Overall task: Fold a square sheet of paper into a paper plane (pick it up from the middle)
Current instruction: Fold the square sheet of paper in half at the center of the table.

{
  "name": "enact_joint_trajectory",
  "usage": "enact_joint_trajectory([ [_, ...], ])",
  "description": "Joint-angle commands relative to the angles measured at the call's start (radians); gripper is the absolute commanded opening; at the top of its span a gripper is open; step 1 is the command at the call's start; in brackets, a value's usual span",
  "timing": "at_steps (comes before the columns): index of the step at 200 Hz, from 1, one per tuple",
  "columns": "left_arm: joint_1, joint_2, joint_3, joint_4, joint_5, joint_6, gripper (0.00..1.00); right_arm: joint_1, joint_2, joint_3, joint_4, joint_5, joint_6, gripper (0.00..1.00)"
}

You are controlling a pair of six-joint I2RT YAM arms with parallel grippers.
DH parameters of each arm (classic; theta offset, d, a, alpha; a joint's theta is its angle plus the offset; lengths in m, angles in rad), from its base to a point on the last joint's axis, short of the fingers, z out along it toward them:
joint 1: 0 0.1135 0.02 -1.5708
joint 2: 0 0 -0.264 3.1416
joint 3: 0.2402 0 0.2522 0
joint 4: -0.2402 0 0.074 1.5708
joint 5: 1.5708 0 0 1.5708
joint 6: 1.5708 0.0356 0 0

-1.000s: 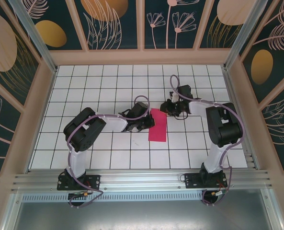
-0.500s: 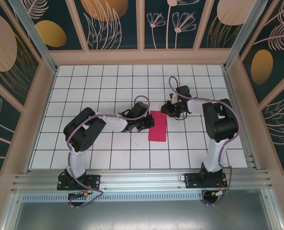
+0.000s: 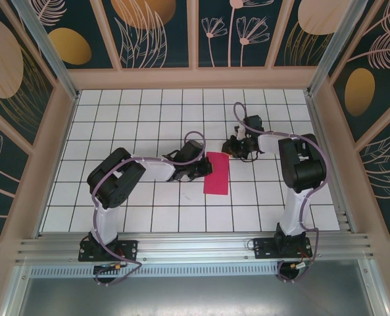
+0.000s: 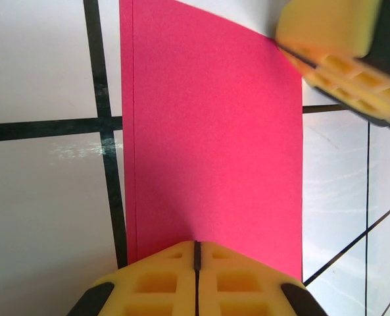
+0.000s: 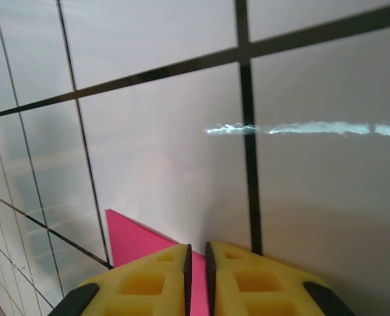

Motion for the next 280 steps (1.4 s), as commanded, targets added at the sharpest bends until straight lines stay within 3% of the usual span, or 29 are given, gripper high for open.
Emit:
enact_joint_trajectory([
  [1,0.002,0.041,-0.051,-0.179,-0.047,0.021,0.09,-0.011,0.028,-0.024,0.006,0.009,-0.009,0.17],
  [44,0.001,0.04,-0.054,-0.177,-0.046,0.023,0.08,-0.023,0.016,-0.021,-0.015,0.022,-0.02,0.17],
  [125,0.002,0.038,-0.055,-0.173,-0.043,0.024,0.08,-0.023,-0.142,-0.039,-0.025,-0.062,-0.001,0.17],
  [199,0.001,0.04,-0.055,-0.173,-0.038,0.024,0.08,-0.026,-0.048,-0.075,0.031,-0.036,0.014,0.17],
  [243,0.001,0.037,-0.059,-0.171,-0.041,0.026,0.08,-0.027,-0.008,-0.089,0.003,0.053,0.01,0.17],
  [280,0.002,0.038,-0.056,-0.171,-0.038,0.028,0.08,-0.026,-0.063,-0.07,-0.006,0.008,0.011,0.17],
])
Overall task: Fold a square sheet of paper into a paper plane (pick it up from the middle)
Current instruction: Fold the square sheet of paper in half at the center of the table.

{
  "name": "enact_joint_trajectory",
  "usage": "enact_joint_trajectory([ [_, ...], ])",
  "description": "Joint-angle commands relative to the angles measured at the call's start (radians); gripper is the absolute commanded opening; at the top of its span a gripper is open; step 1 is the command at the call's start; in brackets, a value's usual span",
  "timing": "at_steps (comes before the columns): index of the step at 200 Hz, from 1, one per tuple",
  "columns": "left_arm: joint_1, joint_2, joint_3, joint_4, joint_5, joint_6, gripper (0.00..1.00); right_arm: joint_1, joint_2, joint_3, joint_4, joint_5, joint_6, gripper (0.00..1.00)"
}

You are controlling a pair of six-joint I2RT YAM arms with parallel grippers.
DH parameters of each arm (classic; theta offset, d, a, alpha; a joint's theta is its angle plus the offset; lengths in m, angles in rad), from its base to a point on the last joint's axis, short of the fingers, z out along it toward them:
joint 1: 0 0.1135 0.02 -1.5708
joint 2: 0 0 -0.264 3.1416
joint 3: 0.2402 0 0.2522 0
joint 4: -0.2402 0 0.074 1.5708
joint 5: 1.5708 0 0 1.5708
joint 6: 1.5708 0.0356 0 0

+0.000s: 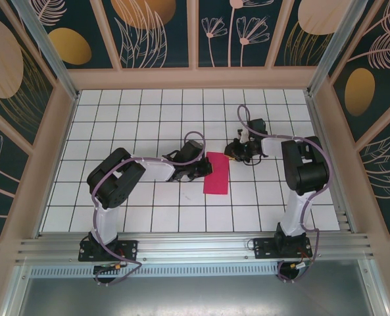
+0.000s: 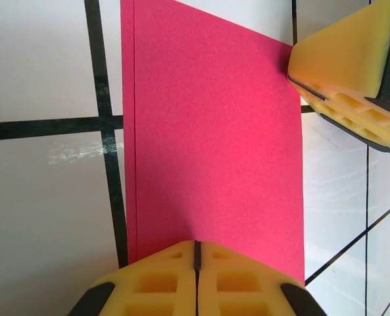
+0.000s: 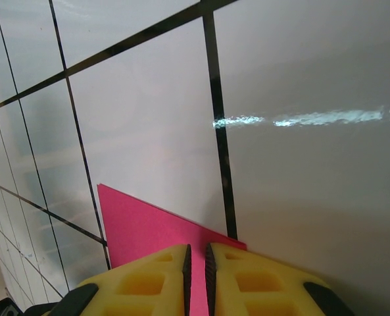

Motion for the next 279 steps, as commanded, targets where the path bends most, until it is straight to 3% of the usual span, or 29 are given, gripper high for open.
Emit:
enact_joint_trajectory([
  [1,0.001,0.04,-0.05,-0.177,-0.038,0.028,0.08,-0.005,-0.02,0.003,-0.025,0.03,0.001,0.17],
  [69,0.002,0.038,-0.055,-0.176,-0.038,0.026,0.08,-0.012,-0.001,0.025,-0.003,-0.014,0.005,0.17],
  [164,0.001,0.035,-0.055,-0.179,-0.037,0.027,0.08,-0.02,0.03,0.017,-0.029,0.068,0.004,0.17],
  [228,0.001,0.035,-0.054,-0.175,-0.038,0.025,0.08,-0.007,-0.088,-0.05,0.04,-0.088,0.046,0.17],
  [279,0.002,0.041,-0.05,-0.174,-0.034,0.029,0.08,-0.001,-0.079,-0.138,0.079,-0.072,0.056,0.18],
])
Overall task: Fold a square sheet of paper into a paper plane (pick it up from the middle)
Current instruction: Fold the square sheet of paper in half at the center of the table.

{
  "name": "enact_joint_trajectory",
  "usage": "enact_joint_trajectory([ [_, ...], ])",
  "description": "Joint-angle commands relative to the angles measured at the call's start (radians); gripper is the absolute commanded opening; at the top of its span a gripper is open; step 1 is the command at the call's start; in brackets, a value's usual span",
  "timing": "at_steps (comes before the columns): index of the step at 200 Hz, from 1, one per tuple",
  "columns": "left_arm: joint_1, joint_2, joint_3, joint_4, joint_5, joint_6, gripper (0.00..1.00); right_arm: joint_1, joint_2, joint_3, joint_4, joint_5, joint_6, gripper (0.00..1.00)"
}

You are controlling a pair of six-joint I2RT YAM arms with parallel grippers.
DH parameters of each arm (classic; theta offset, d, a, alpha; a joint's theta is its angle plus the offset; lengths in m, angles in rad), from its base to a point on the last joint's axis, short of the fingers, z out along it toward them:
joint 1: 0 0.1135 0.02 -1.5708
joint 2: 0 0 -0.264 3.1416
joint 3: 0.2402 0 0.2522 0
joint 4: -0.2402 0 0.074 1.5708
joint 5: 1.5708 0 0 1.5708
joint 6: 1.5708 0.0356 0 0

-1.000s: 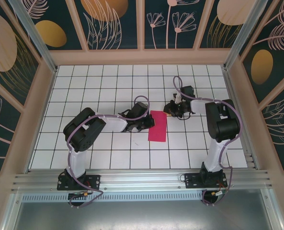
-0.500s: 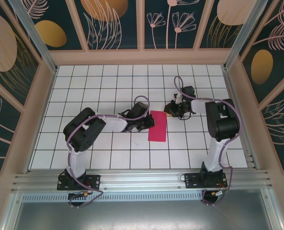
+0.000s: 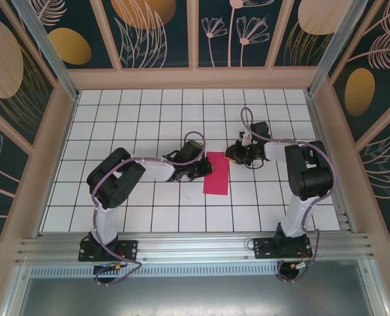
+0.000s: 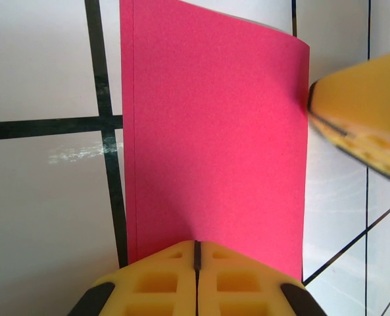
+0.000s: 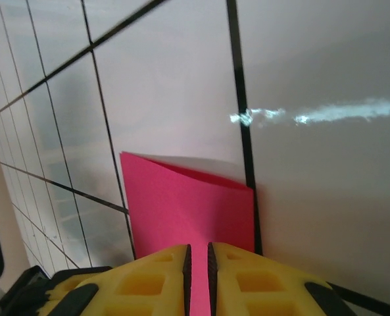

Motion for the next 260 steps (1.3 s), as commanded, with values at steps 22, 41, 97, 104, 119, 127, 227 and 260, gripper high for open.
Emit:
enact_joint_trajectory([
  [22,0.001,0.04,-0.05,-0.175,-0.034,0.027,0.08,0.006,0.007,-0.045,-0.001,0.03,-0.002,0.17],
  [41,0.002,0.039,-0.051,-0.174,-0.033,0.026,0.08,0.007,-0.007,-0.038,-0.037,0.054,-0.01,0.17],
  [97,0.001,0.039,-0.052,-0.173,-0.034,0.026,0.08,0.042,-0.122,-0.103,-0.005,-0.029,0.017,0.18],
  [104,0.001,0.039,-0.052,-0.172,-0.034,0.026,0.08,0.043,-0.121,-0.121,0.005,-0.017,0.025,0.18],
  [119,0.001,0.04,-0.055,-0.171,-0.033,0.026,0.08,0.046,-0.105,-0.145,0.002,0.016,0.027,0.18],
  [127,0.001,0.039,-0.055,-0.169,-0.033,0.025,0.09,0.047,-0.098,-0.156,0.007,0.023,0.028,0.18],
  [227,0.001,0.038,-0.061,-0.164,-0.031,0.023,0.09,0.115,-0.272,-0.229,-0.044,0.066,0.054,0.19],
  [260,0.001,0.038,-0.061,-0.163,-0.03,0.023,0.08,0.12,-0.237,-0.28,-0.018,0.076,0.062,0.19],
])
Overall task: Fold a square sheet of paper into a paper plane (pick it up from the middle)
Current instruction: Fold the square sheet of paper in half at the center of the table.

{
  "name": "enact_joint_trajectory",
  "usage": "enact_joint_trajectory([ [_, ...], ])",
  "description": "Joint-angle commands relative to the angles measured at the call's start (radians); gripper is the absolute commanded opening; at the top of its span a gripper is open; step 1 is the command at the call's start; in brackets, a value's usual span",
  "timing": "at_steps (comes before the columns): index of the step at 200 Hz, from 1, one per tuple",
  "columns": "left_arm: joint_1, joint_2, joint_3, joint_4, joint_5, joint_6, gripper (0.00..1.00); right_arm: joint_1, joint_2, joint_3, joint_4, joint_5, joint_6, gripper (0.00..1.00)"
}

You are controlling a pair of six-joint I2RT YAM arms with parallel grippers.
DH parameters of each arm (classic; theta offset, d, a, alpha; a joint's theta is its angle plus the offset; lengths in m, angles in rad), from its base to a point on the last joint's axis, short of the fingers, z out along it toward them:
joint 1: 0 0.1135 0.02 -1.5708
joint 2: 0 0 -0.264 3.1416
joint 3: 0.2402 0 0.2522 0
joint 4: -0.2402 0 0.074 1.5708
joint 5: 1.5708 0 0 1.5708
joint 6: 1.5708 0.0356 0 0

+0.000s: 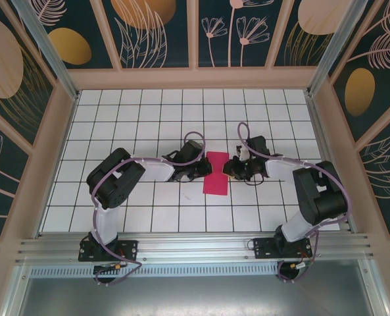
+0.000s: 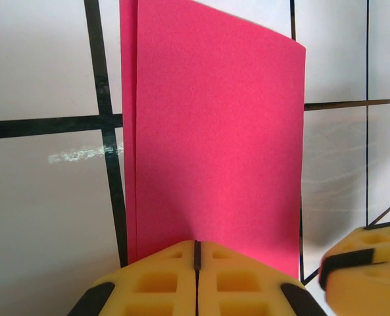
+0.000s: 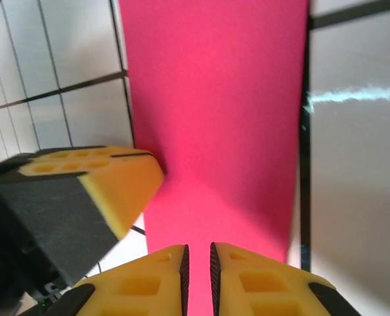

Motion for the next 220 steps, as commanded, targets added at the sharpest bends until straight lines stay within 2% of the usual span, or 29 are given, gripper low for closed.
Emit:
enact_joint_trajectory([
  [1,0.001,0.041,-0.053,-0.172,-0.03,0.017,0.08,0.007,0.022,-0.048,0.009,0.016,0.023,0.19],
  [26,0.001,0.036,-0.053,-0.172,-0.032,0.018,0.09,0.008,0.021,-0.066,-0.01,0.029,0.008,0.19],
  [61,0.001,0.04,-0.054,-0.163,-0.028,0.012,0.09,0.015,-0.057,-0.046,-0.064,0.04,0.005,0.19],
  [101,0.0,0.041,-0.054,-0.165,-0.025,0.016,0.09,0.087,-0.088,-0.069,-0.016,0.006,0.057,0.2],
  [140,0.0,0.039,-0.054,-0.161,-0.024,0.015,0.09,0.112,-0.068,-0.115,0.002,0.081,0.095,0.19],
  [184,-0.001,0.043,-0.054,-0.157,-0.018,0.014,0.09,0.113,-0.031,-0.152,0.015,0.108,0.091,0.19],
  [220,-0.001,0.041,-0.054,-0.157,-0.018,0.017,0.08,0.114,-0.118,-0.162,0.003,0.127,0.105,0.19],
])
